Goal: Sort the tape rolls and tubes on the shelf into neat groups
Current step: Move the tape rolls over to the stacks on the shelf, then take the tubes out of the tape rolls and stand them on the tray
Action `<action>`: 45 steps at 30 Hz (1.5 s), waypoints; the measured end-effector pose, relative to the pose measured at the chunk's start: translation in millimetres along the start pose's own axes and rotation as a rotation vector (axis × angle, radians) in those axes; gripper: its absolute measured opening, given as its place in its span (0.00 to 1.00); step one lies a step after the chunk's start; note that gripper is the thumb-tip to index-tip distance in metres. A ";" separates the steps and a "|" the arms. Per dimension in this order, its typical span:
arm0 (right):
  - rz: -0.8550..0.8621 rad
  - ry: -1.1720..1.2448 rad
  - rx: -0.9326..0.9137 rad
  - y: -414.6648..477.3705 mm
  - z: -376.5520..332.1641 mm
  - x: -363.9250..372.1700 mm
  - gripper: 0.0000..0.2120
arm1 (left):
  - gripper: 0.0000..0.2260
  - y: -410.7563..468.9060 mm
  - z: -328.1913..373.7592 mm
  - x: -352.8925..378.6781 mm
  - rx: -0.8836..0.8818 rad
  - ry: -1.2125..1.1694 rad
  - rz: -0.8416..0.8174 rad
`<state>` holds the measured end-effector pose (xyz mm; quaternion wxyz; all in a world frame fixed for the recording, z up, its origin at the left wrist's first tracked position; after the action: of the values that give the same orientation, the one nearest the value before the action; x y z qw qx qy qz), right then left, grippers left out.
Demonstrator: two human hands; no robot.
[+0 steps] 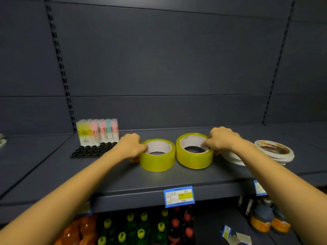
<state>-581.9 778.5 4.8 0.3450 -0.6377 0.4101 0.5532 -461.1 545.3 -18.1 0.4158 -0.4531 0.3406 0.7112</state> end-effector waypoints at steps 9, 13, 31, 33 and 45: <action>0.140 -0.333 -0.211 9.0 -31.8 -5.8 0.25 | 0.17 -50.7 -18.6 -27.0 -0.060 0.232 0.404; 0.218 -0.190 -0.515 -8.1 -94.1 -8.7 0.24 | 0.18 -86.6 -38.9 -39.0 -0.134 0.242 0.464; 0.069 0.012 -1.228 -129.1 -392.8 57.1 0.20 | 0.17 -283.4 -212.0 -119.1 -0.547 0.457 0.640; 0.066 0.026 -1.217 -136.5 -421.6 61.6 0.19 | 0.16 -292.5 -235.6 -129.7 -0.545 0.469 0.631; 0.063 0.044 -0.989 -140.1 -540.1 96.1 0.17 | 0.16 -304.7 -369.4 -182.0 -0.447 0.363 0.585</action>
<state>-221.9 341.7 -11.2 -0.0244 -0.7237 0.1249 0.6782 -9.1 304.3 -14.0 0.0205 -0.5344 0.3599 0.7645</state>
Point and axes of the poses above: each hand's wrist, its own y-axis towards the middle knuckle, its own x-axis out of the palm, z = x × y, the point moved 5 cm from there along y, towards the middle knuckle, and after that the axes turned 2 degrees about -y, right-handed, at the moved point
